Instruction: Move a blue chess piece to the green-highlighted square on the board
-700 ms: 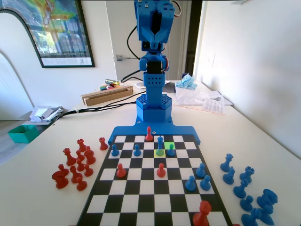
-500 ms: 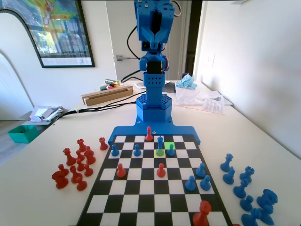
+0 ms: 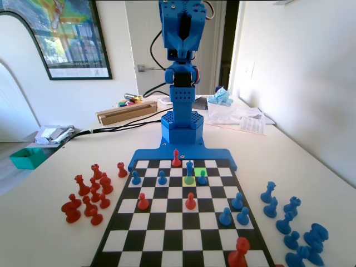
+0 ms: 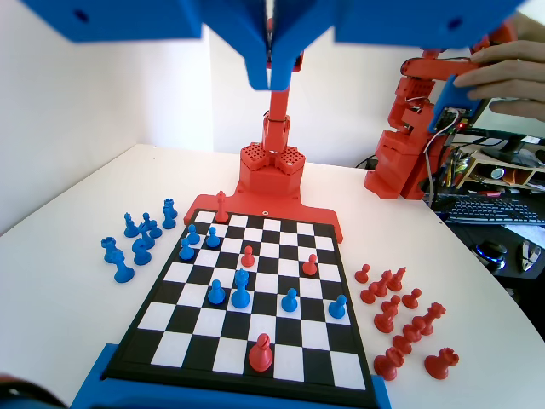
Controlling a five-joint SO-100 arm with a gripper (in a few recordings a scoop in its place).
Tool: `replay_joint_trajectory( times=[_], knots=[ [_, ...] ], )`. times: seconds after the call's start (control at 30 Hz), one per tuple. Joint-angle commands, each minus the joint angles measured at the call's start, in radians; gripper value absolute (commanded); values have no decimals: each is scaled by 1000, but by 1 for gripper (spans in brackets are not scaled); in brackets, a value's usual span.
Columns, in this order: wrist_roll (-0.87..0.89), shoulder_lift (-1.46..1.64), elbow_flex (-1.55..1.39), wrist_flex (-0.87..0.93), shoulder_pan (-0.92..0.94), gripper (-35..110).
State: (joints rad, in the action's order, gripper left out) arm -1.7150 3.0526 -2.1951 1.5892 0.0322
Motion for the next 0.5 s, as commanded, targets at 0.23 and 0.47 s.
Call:
replay_joint_trajectory(
  times=[0.23, 0.47],
  knots=[
    [-6, 3, 12, -17, -2, 1],
    [-11, -15, 14, -12, -20, 1]
  ],
)
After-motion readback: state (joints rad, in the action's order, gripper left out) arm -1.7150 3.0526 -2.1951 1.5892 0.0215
